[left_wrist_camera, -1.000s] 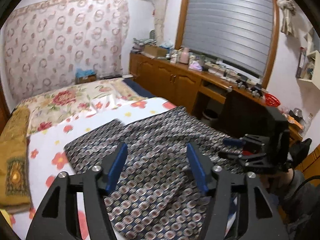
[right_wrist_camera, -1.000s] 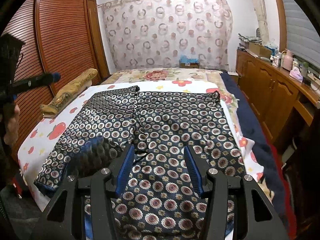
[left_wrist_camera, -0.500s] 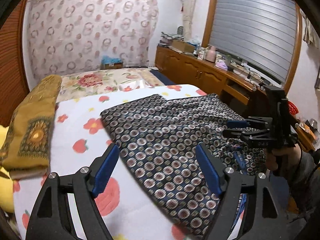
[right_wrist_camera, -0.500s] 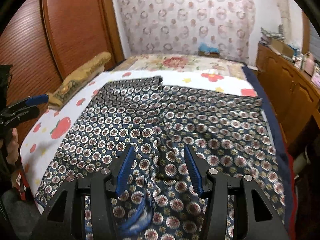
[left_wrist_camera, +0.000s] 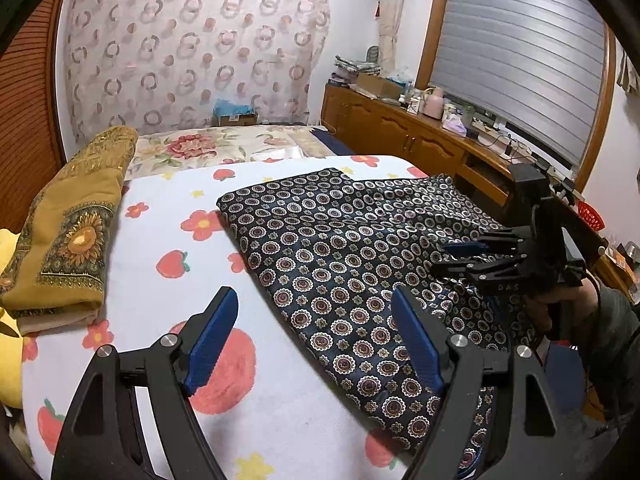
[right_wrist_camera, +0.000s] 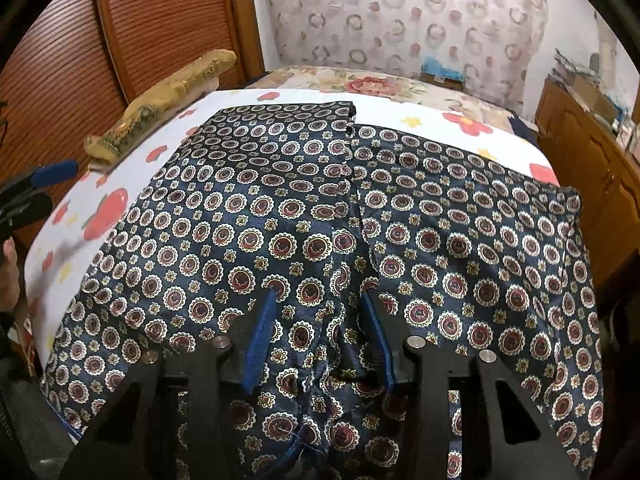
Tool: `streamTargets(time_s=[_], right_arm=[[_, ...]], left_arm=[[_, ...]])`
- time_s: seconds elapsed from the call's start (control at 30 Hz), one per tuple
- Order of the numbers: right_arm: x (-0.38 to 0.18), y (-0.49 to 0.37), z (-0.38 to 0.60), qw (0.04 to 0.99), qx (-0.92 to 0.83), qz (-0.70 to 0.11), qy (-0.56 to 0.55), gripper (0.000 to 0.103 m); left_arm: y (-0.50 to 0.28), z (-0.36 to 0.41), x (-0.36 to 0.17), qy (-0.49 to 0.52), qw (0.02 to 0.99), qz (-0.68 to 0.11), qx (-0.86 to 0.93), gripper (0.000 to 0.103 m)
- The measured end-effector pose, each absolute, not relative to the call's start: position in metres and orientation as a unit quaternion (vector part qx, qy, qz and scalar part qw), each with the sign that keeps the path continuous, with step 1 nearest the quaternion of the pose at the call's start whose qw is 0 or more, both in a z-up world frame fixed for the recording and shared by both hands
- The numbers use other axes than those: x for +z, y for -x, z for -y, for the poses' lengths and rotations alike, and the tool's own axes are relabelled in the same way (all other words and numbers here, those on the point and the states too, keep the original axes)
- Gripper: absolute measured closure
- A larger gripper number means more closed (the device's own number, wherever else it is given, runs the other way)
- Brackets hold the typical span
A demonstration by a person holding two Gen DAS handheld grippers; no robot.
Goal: Fold small clothes
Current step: 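Grasp the garment's middle with the right gripper and fold it over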
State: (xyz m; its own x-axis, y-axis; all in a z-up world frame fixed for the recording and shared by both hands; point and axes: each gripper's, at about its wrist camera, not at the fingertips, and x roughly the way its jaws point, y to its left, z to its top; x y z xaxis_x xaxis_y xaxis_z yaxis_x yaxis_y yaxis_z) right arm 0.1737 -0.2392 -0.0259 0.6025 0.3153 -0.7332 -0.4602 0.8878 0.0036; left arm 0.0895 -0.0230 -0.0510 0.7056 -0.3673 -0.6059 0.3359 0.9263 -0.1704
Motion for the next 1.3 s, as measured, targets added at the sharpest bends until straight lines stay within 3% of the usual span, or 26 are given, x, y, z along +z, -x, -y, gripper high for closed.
streamTargets(time_s=[0.07, 0.13, 0.23, 0.67, 1.3], right_arm=[[-0.026, -0.175, 0.239, 0.891, 0.217, -0.387, 0.095, 0.073], [-0.029, -0.177, 0.235, 0.892, 0.216, -0.385, 0.096, 0.092], [-0.028, -0.174, 0.235, 0.893, 0.226, -0.377, 0.093, 0.099], [0.000, -0.122, 0.263, 0.924, 0.201, -0.312, 0.087, 0.101], [-0.001, -0.065, 0.326, 0.941, 0.097, -0.317, 0.075, 0.101]], left_arm=[[-0.089, 0.024, -0.051, 0.022, 0.923, -0.333, -0.192, 0.023], [-0.089, 0.025, -0.051, 0.022, 0.923, -0.333, -0.192, 0.023], [-0.088, 0.026, -0.050, 0.022, 0.923, -0.332, -0.192, 0.024], [-0.088, 0.033, -0.051, 0.016, 0.921, -0.333, -0.201, 0.024], [-0.098, 0.076, -0.047, -0.011, 0.913, -0.336, -0.233, 0.023]])
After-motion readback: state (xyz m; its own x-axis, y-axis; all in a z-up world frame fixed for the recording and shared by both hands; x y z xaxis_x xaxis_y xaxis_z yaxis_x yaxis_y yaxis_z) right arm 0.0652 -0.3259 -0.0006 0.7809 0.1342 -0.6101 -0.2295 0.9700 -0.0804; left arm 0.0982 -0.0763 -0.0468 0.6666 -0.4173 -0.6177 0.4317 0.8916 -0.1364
